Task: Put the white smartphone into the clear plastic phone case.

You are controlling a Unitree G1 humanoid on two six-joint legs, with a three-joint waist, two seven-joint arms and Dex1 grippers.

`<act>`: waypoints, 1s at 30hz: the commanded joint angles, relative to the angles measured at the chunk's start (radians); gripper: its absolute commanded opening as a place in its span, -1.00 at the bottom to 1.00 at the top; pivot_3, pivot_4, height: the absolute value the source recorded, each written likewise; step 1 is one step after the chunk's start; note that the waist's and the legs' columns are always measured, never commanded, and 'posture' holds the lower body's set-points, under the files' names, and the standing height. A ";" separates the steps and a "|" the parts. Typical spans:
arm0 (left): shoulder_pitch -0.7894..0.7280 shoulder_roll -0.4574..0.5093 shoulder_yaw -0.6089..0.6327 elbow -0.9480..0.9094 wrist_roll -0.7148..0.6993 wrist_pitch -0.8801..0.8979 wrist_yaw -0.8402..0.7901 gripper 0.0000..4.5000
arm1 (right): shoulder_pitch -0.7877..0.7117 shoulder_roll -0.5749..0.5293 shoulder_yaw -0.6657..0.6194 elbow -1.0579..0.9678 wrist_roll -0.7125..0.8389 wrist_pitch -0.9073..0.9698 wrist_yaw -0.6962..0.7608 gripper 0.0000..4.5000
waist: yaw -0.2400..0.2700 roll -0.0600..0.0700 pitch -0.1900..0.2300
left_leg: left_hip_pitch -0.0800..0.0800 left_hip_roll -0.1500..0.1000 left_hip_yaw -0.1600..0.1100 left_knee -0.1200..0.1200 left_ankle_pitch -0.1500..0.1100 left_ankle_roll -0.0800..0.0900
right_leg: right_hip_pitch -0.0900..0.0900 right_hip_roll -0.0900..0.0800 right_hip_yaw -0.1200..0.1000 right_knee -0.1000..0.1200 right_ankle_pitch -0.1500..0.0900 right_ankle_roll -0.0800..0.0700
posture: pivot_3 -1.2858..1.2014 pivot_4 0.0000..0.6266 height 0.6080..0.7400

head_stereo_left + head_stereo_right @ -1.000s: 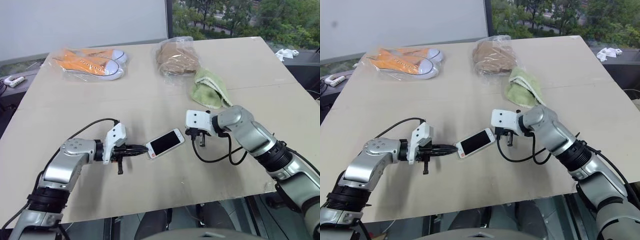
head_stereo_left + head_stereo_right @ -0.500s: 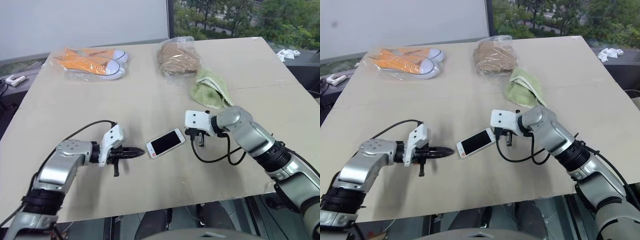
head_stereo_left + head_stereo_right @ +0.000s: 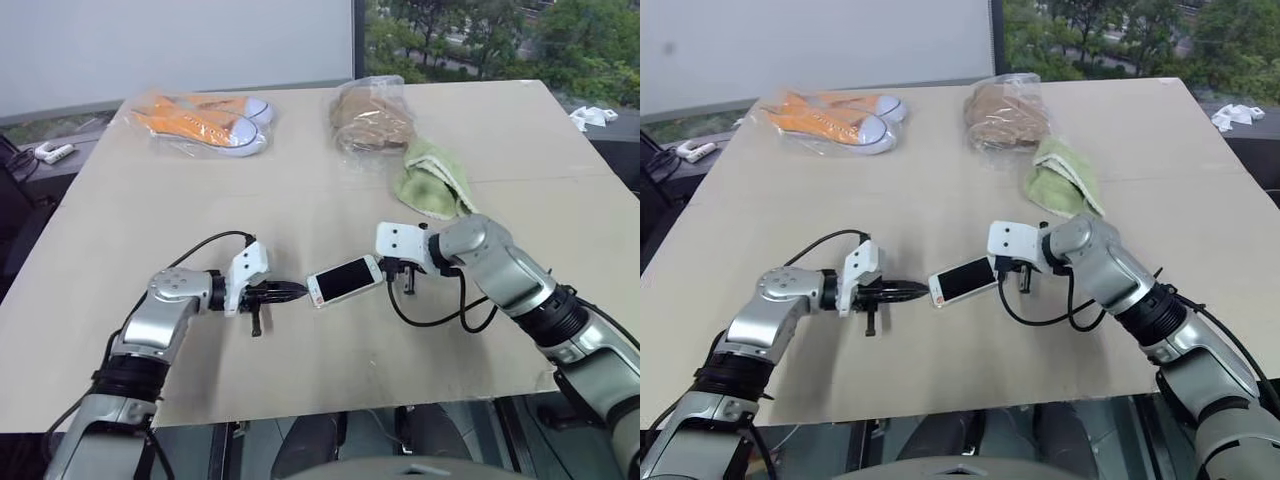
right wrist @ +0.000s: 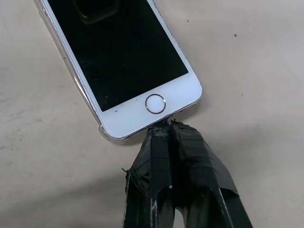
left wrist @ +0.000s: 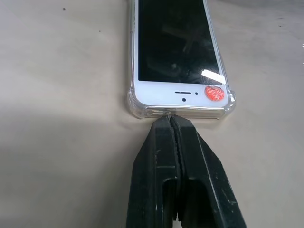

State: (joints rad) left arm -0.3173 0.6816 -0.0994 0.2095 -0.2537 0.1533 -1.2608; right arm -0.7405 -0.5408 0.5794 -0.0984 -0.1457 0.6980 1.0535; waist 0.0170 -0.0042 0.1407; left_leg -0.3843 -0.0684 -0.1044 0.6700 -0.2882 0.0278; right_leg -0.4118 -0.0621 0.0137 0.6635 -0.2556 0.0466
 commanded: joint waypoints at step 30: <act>-0.218 -0.032 0.034 0.225 0.086 -0.114 0.062 -1.00 | 0.102 -0.185 -0.154 -0.249 0.063 0.265 -0.038 -0.98 | -0.030 -0.001 0.000 | -0.003 -0.001 -0.002 0.000 0.000 0.000 | -0.001 0.000 -0.001 -0.001 0.000 0.000 | 0.03 -0.52 1.00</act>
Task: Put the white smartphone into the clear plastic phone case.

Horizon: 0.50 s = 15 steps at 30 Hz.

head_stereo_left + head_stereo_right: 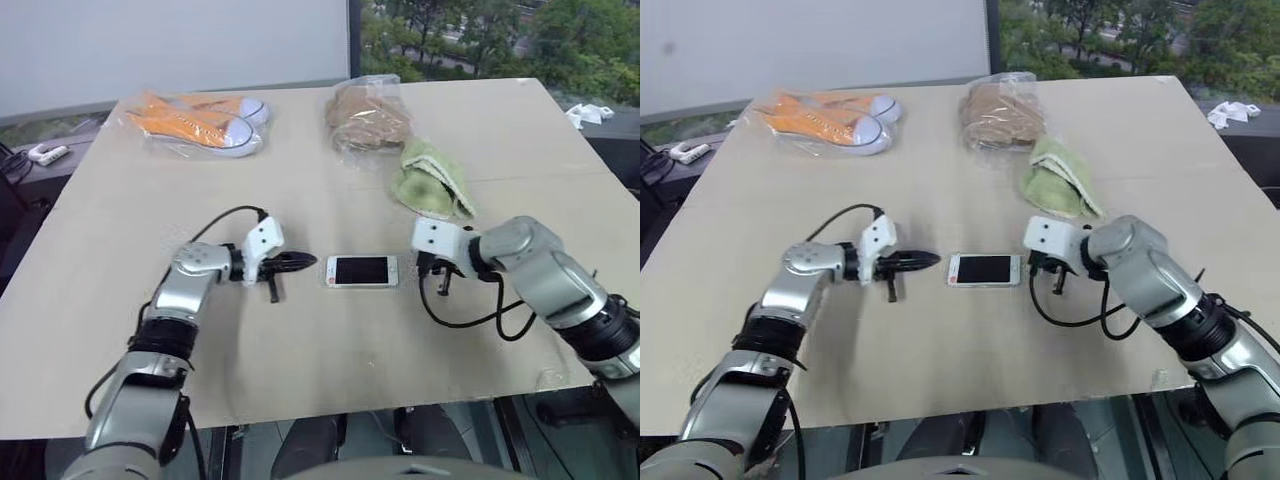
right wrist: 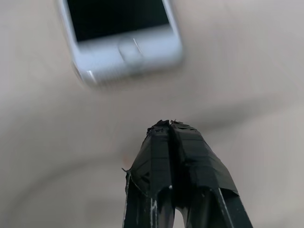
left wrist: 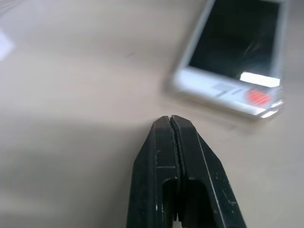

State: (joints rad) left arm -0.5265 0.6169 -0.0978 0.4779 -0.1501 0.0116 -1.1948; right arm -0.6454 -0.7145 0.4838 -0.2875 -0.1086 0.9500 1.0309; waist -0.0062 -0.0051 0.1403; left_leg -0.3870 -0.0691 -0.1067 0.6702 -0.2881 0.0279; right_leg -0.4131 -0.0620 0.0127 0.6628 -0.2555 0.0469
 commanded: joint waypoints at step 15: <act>0.059 -0.050 -0.023 -0.346 -0.124 0.236 0.012 -1.00 | 0.319 0.307 -0.409 -0.084 0.323 -0.334 -0.217 -0.98 | -0.009 -0.001 0.001 | -0.005 0.000 -0.001 0.000 0.000 0.000 | -0.004 0.000 0.000 0.000 0.000 0.000 | 0.03 -0.52 1.00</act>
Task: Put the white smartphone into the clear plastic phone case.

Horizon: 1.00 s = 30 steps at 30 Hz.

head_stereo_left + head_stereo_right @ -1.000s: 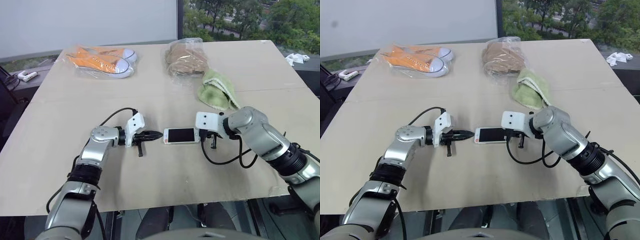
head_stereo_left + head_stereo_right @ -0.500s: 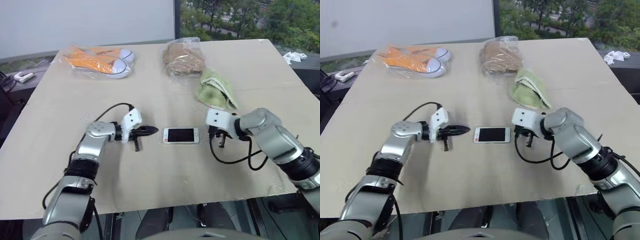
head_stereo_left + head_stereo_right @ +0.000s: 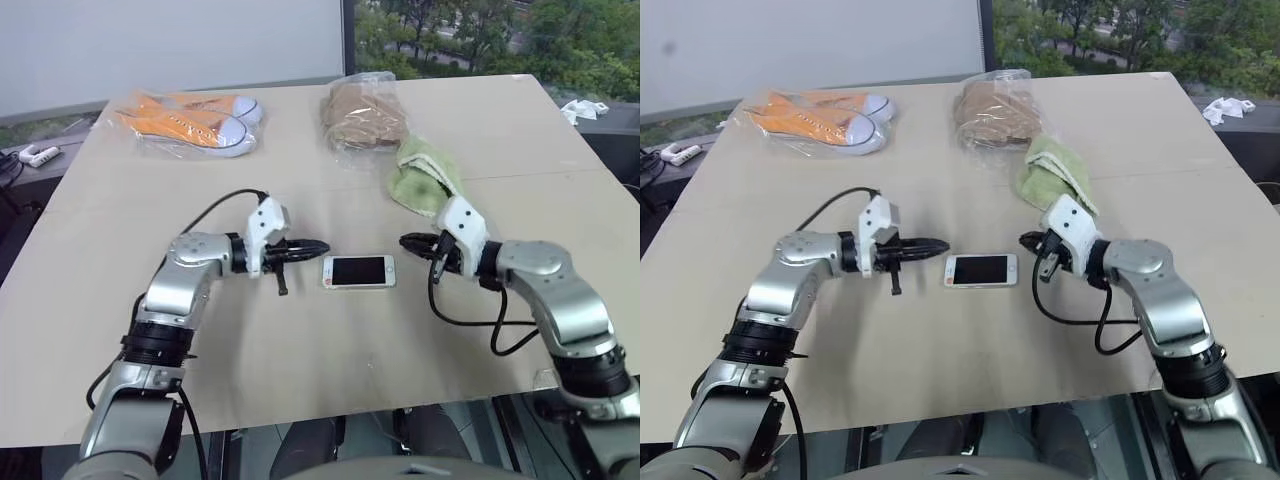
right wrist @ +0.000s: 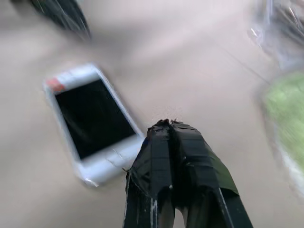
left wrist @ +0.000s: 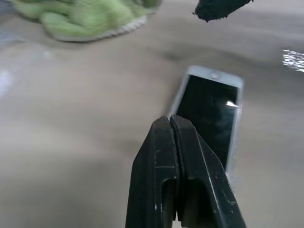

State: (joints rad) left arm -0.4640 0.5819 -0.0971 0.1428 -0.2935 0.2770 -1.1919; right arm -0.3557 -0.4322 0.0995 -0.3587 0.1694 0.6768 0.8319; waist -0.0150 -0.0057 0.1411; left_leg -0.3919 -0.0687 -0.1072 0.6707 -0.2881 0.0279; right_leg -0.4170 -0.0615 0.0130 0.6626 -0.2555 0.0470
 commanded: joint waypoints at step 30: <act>0.040 -0.041 -0.100 0.078 0.123 -0.129 0.049 -1.00 | 0.012 0.046 0.098 0.316 0.060 -0.171 0.025 -0.98 | -0.002 0.000 -0.001 | 0.009 0.001 0.004 -0.001 0.000 0.000 | 0.006 0.002 0.004 0.001 0.000 0.000 | 0.03 -0.52 1.00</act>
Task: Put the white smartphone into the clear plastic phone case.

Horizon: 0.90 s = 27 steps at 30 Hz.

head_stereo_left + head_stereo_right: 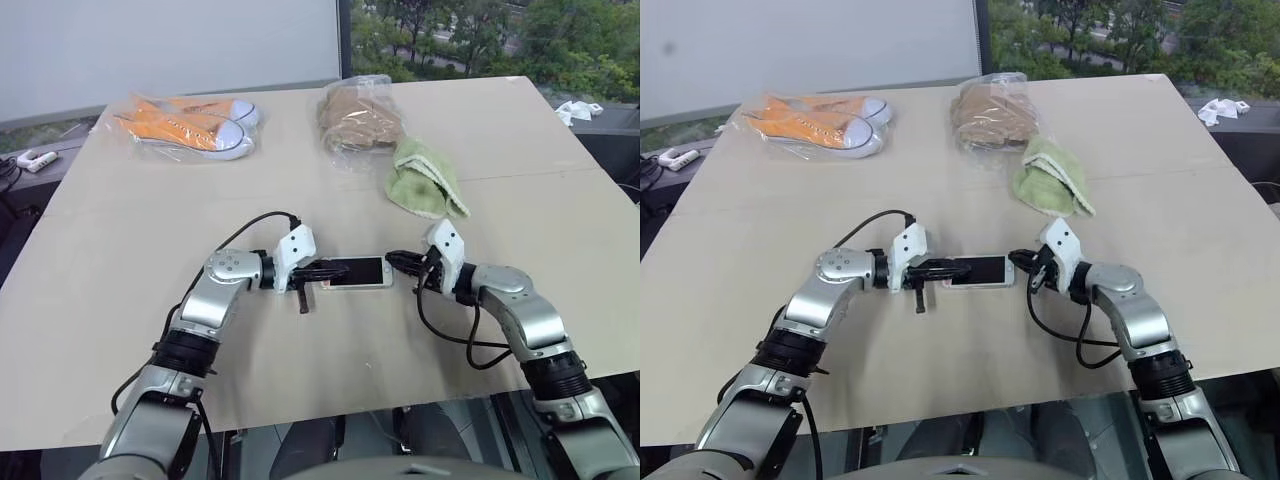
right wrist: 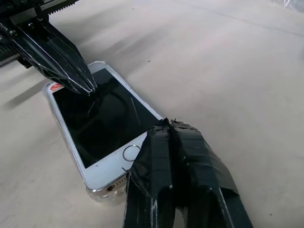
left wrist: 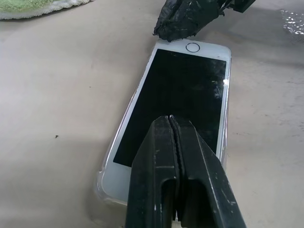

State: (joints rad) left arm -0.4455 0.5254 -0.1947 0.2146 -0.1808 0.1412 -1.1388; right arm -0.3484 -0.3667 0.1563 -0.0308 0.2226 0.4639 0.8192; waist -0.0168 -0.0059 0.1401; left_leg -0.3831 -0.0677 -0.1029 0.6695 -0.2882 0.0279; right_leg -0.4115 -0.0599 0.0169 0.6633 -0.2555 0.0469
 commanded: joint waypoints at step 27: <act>0.040 0.014 -0.004 0.001 0.015 -0.006 0.017 -1.00 | -0.044 -0.125 0.292 -0.085 -0.100 0.304 0.058 -0.98 | -0.012 -0.004 -0.027 | 0.006 0.001 -0.001 -0.001 0.000 0.000 | 0.004 0.002 0.003 -0.001 0.000 0.000 | 0.03 -0.52 1.00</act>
State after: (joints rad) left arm -0.4188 0.5395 -0.1949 0.2100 -0.1779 0.1415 -1.1255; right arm -0.4481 -0.4702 0.3508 -0.1441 0.1245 0.7172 0.8202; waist -0.0292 -0.0098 0.1132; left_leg -0.3768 -0.0667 -0.1035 0.6684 -0.2887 0.0282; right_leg -0.4070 -0.0582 0.0197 0.6626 -0.2555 0.0469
